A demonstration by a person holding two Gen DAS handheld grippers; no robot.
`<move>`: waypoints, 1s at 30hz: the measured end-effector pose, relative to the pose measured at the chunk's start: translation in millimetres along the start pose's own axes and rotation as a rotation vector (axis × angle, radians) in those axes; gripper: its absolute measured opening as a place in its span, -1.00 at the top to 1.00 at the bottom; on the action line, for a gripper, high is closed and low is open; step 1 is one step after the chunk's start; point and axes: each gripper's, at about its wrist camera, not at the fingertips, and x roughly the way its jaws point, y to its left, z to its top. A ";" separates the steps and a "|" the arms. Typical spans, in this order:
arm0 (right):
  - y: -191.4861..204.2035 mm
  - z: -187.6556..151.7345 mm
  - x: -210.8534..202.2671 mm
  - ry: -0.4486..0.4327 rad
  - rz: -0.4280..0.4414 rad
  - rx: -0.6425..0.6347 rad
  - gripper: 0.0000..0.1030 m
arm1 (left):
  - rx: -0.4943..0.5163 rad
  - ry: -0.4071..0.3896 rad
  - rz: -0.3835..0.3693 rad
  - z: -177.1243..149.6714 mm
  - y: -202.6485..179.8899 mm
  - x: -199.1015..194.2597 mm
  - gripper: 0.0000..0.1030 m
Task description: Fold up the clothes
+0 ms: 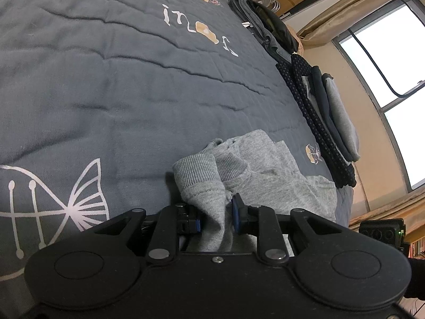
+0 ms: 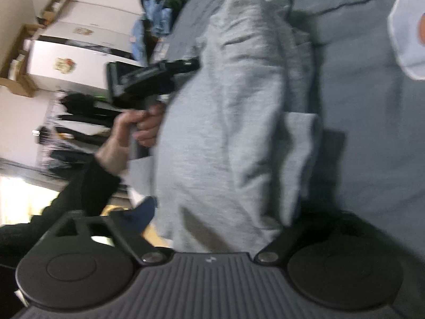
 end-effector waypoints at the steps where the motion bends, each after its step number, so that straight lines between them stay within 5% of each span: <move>1: -1.7 -0.1 -1.2 -0.001 -0.047 0.002 0.40 | 0.000 0.000 0.000 -0.1 0.0 -0.1 0.56; 9: 7.7 -0.3 -3.4 -0.004 -0.068 -0.040 0.73 | -0.003 -0.003 0.006 0.2 -2.7 -2.4 0.56; 18: 21.1 -0.5 -10.0 -0.015 -0.048 -0.054 0.75 | 0.065 -0.052 0.012 6.3 -30.5 -25.3 0.66; 30: 41.2 -7.2 -31.1 -0.051 -0.015 -0.107 0.75 | 0.193 -0.088 0.035 12.3 -116.0 -54.4 0.70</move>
